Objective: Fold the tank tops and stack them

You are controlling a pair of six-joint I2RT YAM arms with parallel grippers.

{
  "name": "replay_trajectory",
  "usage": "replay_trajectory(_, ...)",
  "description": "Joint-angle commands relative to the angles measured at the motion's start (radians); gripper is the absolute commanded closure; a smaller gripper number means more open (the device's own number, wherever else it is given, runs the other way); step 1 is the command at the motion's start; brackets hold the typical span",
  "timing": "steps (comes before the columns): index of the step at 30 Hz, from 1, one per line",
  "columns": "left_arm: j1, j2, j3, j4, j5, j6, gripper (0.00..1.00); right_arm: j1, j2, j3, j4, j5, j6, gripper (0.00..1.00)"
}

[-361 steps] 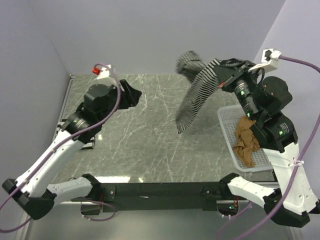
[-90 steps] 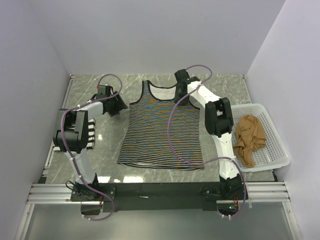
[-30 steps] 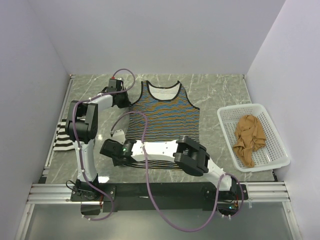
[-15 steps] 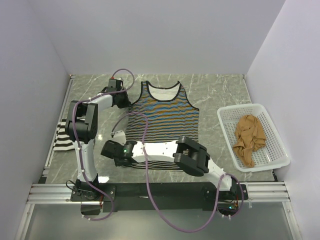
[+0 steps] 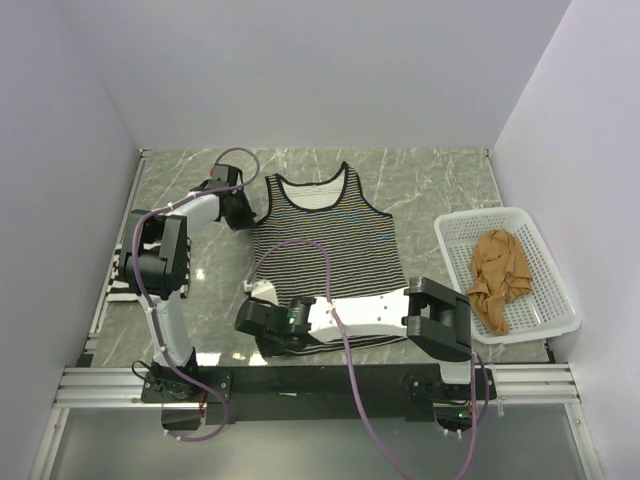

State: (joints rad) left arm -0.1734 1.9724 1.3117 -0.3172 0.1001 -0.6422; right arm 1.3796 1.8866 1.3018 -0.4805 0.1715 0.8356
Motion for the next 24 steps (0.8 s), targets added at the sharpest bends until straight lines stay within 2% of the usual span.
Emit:
replay_trajectory(1,0.012,-0.066,0.024,0.007,-0.059,-0.013,0.99,0.036,-0.018,0.083,0.043,-0.093,-0.004,1.00)
replay_trajectory(9,0.028,-0.078,0.080,-0.082,-0.094,0.016,0.99,0.030,0.048,0.186,0.065,-0.133,0.000,1.00)
replay_trajectory(12,0.028,-0.086,0.100,-0.115,-0.097,0.019,1.00,0.016,0.016,0.148,0.098,-0.153,0.008,1.00)
replay_trajectory(13,0.028,-0.084,0.119,-0.140,-0.132,0.021,0.99,-0.003,-0.009,0.108,0.141,-0.202,0.025,1.00)
replay_trajectory(16,0.029,-0.070,0.138,-0.138,-0.108,0.033,0.99,-0.031,-0.052,0.024,0.258,-0.279,0.062,1.00)
replay_trajectory(19,0.029,-0.057,0.149,-0.138,-0.091,0.036,0.99,-0.039,-0.034,0.063,0.221,-0.268,0.050,1.00)
replay_trajectory(24,0.026,-0.055,0.164,-0.138,-0.073,0.015,0.99,-0.059,-0.011,0.070,0.264,-0.317,0.059,1.00)
